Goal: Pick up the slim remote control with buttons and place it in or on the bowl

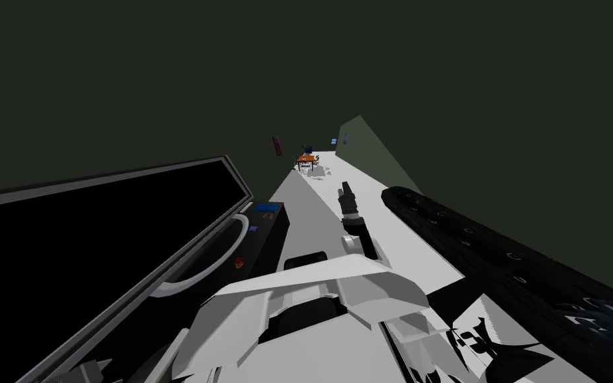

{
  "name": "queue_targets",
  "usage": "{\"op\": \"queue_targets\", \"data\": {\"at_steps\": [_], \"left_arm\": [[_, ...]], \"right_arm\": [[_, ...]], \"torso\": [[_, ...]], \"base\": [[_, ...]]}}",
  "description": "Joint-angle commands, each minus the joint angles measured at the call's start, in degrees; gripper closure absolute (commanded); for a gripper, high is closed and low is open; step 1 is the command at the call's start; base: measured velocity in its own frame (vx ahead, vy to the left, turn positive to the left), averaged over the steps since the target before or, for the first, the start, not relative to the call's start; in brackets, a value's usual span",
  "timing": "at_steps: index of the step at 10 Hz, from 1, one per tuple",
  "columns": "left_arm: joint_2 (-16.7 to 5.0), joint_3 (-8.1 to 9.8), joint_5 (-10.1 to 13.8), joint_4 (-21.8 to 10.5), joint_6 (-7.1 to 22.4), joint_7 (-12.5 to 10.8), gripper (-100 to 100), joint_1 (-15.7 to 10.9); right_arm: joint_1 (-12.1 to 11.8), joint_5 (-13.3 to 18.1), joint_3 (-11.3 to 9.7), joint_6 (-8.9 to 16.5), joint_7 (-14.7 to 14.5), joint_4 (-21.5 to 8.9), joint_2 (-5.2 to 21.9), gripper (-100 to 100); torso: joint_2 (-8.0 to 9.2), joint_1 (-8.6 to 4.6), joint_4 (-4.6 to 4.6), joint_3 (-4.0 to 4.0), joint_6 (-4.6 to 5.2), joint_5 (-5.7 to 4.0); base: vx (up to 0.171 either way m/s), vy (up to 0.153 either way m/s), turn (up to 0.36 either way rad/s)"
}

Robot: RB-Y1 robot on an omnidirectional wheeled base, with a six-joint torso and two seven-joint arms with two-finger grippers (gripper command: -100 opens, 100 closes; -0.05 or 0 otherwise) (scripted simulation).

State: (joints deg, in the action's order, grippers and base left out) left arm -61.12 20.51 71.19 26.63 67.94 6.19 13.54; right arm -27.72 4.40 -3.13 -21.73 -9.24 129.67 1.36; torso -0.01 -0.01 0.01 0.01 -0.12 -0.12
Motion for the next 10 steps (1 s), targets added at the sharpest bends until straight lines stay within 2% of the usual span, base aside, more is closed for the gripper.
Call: {"op": "queue_targets", "data": {"at_steps": [1,2,5,6,7,8,10], "left_arm": [[-0.19,0.44,0.38,2.86,0.89,-1.53,-100,1.92],[-2.08,0.59,1.09,3.52,2.77,-2.17,-100,2.13],[-2.08,0.59,1.09,3.52,2.77,-2.17,-100,2.13],[-3.97,0.74,1.79,4.07,4.65,-2.80,-100,2.35],[-3.17,0.86,1.58,4.58,3.78,-2.75,-100,2.82],[-3.32,0.92,1.66,4.80,4.11,-3.02,0,2.94],[-3.30,0.91,1.66,4.77,4.08,-3.00,0,2.93]], "right_arm": [[0.00,0.00,0.00,0.00,0.00,0.00,0.00,0],[0.00,0.00,0.00,0.00,0.00,0.00,0.00,0],[0.00,0.00,0.00,0.00,0.00,0.00,0.00,0],[0.00,0.00,0.00,0.00,0.00,0.00,0.00,0],[0.00,0.00,0.00,0.00,0.00,0.00,0.00,0],[0.00,0.00,0.00,0.00,0.00,0.00,0.00,0],[0.00,0.00,0.00,0.00,0.00,0.00,0.00,0]], "torso": [[0.00,0.00,0.00,0.00,0.00,0.00],[0.02,-0.01,0.00,0.01,-0.02,0.01],[0.02,-0.01,0.00,0.01,-0.01,0.01],[0.02,0.00,0.00,0.01,-0.01,0.02],[0.02,-0.01,0.01,0.01,-0.01,-0.01],[0.02,0.00,0.00,0.01,-0.01,0.02],[0.02,0.00,0.00,0.01,-0.01,0.02]], "base": [[0.000,0.000,0.000],[0.000,0.000,0.000],[0.000,0.000,0.000],[0.000,0.000,0.000],[0.000,0.000,0.000],[0.000,0.000,0.000],[0.000,0.000,0.000]]}}
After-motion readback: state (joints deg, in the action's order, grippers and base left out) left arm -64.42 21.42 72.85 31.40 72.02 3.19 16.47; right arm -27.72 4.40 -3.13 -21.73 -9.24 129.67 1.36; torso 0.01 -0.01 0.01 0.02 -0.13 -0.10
